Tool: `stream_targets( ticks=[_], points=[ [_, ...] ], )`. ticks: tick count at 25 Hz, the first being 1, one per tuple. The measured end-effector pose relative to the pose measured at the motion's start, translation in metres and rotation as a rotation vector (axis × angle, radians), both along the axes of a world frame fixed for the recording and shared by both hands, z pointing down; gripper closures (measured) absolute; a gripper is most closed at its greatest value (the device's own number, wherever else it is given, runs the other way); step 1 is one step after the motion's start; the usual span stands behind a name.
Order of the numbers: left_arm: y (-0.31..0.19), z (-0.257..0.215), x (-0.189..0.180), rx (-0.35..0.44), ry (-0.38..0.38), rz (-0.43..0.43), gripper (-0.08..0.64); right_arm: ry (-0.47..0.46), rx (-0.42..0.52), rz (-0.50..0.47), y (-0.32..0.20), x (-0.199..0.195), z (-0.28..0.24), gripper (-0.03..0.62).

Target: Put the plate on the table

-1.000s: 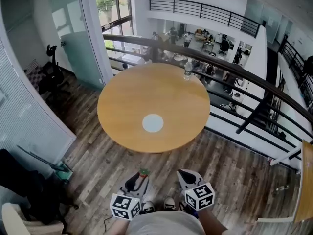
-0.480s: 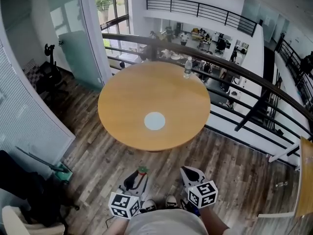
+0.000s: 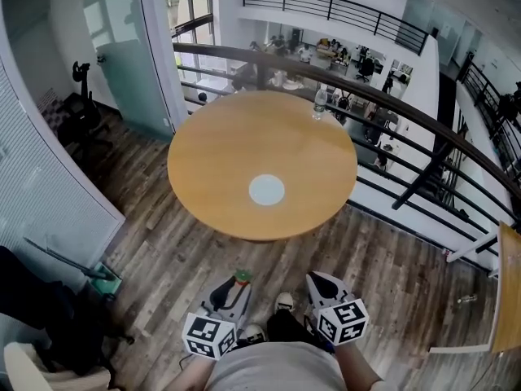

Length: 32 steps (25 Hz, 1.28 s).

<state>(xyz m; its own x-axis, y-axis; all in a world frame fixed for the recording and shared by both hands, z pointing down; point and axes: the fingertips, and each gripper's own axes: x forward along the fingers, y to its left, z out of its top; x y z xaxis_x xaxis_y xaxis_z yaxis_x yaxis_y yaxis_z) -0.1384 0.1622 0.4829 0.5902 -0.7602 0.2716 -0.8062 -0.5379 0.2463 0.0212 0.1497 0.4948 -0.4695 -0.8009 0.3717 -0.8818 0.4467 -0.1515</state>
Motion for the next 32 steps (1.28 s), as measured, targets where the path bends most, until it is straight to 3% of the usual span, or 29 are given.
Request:
stream_targets(
  ticks=[9,24,32],
  points=[
    [-0.042,0.008,0.001,0.001,-0.007,0.012,0.413,-0.021,-0.01,0.013,-0.044,0.001,0.017,0.572],
    [-0.196,0.001,0.032,-0.011,-0.013,-0.036,0.413,-0.029,0.026,-0.061,-0.209,0.025,-0.001,0.572],
    [-0.264,0.009,0.066,-0.046,-0.018,-0.061,0.413,-0.036,0.021,-0.097,-0.278,0.054,-0.001,0.572]
  ],
)
